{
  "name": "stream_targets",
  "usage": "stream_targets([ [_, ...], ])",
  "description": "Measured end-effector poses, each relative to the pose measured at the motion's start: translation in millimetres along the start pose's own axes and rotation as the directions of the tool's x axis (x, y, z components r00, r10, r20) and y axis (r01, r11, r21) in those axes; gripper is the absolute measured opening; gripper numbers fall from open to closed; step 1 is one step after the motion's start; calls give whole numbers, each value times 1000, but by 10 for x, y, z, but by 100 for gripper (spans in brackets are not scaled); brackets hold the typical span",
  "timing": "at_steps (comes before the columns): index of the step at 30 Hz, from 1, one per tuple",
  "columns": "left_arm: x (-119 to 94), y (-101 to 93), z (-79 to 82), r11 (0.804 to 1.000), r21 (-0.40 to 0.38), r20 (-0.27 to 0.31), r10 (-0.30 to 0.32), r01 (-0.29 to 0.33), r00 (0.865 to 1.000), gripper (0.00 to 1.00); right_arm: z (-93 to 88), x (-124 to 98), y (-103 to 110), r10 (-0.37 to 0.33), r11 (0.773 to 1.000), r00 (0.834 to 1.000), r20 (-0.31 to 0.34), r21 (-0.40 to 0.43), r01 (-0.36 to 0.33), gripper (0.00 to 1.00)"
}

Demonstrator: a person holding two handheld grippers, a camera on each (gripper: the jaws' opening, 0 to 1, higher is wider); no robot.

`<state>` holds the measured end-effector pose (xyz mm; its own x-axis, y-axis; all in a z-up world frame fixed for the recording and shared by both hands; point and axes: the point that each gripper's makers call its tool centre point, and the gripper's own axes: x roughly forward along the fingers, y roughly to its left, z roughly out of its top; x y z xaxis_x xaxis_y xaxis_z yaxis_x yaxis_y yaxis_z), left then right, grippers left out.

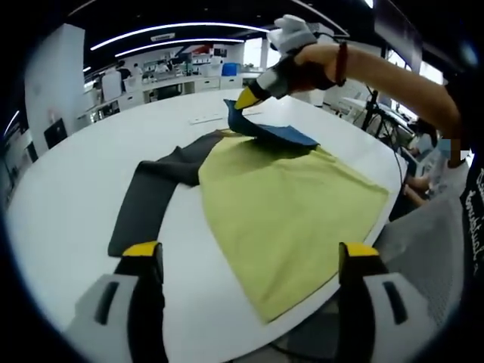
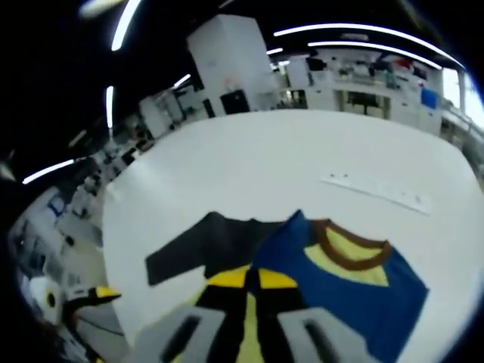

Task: Fold the garment on the visible template until the final outline fits inside the template.

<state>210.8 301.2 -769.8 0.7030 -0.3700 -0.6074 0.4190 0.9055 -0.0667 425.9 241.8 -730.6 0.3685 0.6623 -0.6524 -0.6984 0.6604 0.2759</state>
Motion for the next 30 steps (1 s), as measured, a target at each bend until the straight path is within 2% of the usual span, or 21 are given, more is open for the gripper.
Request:
stream_targets([
  [14,4,-8,-35,1000,-1,-10,-3,3,1000,93,-209,182,230,21,996,997,-68,-89,-27,0],
  [21,-5,-4,-53,1000,-5,-12,-2,2,1000,93,-385,338,279,-1,987,995,-100,-158,-15,0],
  [30,-21,-27,-48,1000,-7,-16,-1,1,1000,93,-670,516,337,-9,990,991,-135,-138,-9,0],
])
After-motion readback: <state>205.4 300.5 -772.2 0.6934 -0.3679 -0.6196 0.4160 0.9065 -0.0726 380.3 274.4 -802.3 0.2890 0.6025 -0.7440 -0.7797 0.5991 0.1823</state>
